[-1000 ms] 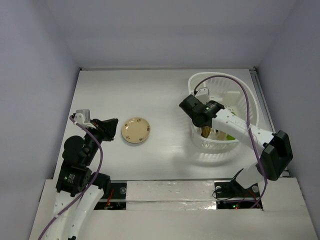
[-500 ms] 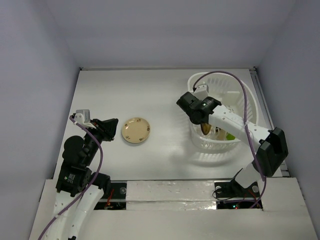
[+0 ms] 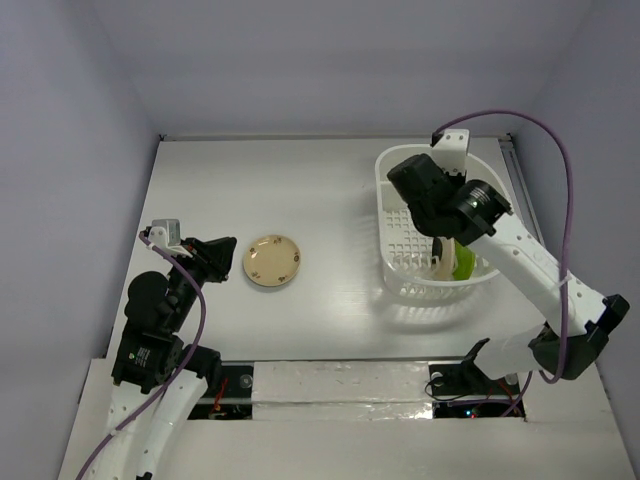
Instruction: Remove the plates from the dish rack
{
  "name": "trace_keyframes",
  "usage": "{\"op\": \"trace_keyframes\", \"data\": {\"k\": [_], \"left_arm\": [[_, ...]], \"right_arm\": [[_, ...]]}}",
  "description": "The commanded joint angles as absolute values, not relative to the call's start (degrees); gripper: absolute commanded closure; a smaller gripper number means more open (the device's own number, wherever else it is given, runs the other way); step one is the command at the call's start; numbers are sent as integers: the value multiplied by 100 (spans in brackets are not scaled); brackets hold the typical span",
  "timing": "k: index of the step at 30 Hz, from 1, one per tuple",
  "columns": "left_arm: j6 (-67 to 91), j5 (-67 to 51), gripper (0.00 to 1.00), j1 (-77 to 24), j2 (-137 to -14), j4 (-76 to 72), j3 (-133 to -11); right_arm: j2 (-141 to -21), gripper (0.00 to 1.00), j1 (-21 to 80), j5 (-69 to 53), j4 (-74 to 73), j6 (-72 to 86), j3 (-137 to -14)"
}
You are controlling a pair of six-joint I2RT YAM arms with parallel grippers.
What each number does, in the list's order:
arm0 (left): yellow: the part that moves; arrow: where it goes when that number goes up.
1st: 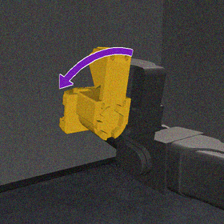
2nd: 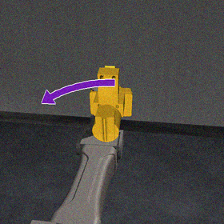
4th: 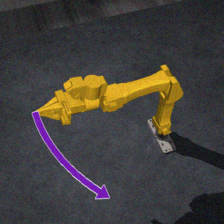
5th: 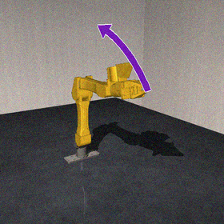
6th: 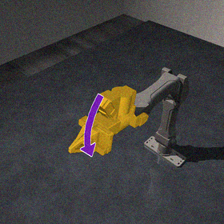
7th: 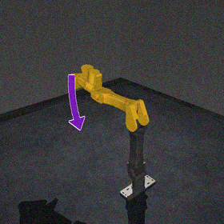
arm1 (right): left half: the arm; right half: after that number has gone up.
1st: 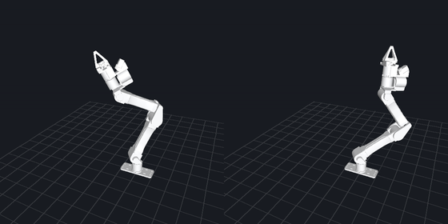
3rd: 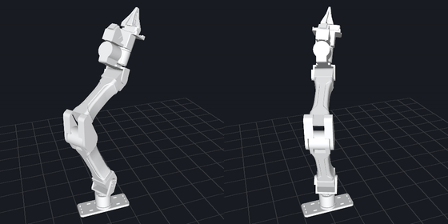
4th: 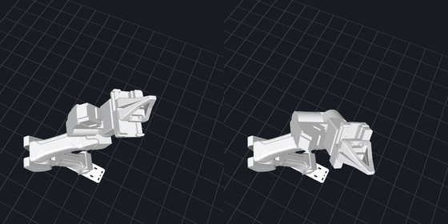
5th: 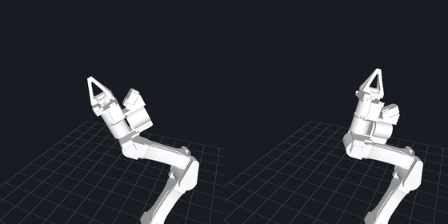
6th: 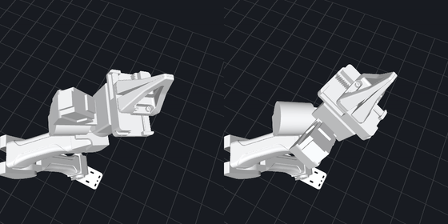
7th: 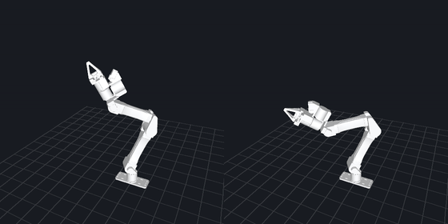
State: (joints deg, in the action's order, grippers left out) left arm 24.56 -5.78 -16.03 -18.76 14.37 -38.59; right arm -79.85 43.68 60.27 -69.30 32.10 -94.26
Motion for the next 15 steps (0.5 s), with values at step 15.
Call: {"op": "trace_keyframes", "data": {"k": [15], "left_arm": [[2496,-606,86,-1573,-1855,1178,-3876]], "right_arm": [[-9603,100,5405,1732,-1627,3356,-8604]]}}
